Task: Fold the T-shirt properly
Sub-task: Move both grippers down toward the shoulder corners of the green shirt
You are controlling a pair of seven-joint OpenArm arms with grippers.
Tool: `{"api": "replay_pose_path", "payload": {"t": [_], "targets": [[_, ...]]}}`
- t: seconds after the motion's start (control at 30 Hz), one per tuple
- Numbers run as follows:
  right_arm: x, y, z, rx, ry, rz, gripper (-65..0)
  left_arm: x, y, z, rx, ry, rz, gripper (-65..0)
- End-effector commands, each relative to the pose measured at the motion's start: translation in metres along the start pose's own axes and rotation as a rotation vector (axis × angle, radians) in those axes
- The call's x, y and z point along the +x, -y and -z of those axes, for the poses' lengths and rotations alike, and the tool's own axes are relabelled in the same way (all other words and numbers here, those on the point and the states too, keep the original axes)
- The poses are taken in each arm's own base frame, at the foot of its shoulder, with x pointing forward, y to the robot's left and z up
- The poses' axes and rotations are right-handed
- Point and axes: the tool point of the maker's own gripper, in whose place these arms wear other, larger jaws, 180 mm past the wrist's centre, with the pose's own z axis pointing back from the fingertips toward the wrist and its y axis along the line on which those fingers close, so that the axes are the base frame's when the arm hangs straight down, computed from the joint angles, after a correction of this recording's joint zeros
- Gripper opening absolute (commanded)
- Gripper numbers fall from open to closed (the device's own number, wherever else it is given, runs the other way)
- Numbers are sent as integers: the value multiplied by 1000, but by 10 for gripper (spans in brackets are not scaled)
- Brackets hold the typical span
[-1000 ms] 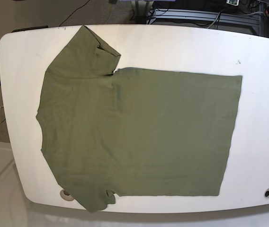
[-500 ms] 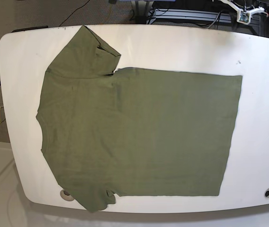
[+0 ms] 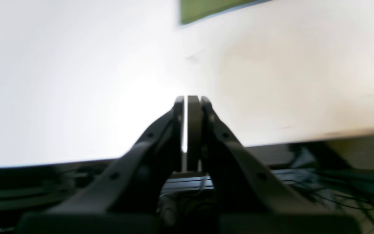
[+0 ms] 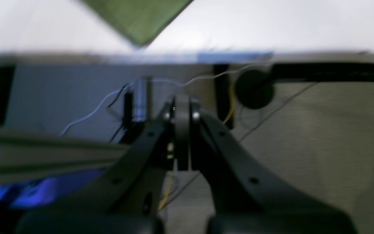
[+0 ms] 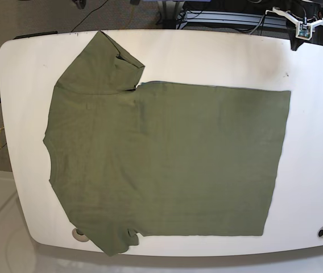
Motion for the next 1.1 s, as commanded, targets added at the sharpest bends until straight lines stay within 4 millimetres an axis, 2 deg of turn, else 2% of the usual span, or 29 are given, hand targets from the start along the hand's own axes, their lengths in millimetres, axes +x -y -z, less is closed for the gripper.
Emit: {"api": "replay_pose_path", "payload": {"t": [0.0,0.17,0.3,0.47,0.6,0.67,0.73,0.87,1.07], "targets": [[36,12,7,-20,119,18,-650,25,8,-3,-21,68,-21,-650],[55,7,18,-6,169,25,-650,37,9,0,-25,97,-28,-649],[68,0,30,13,194,25,-645,46,10,3,-42,117,-45,-618],[79,-6,43,24,199,25,-522,62,8,10,-74,147,-90,-538],[89,-6,48,21,210,39,-479,73,0,14,-59,172,-90,-520],[94,-6,50,23,213,52,-482,80,-7,15,-39,190,-83,-522],[104,-8,57,35,202,140,-493,99,-33,19,35,236,-72,-523],[108,-11,64,58,193,205,-477,108,-41,19,57,261,-86,-516],[115,-15,74,97,192,285,-433,112,-40,21,61,274,-110,-494]]}}
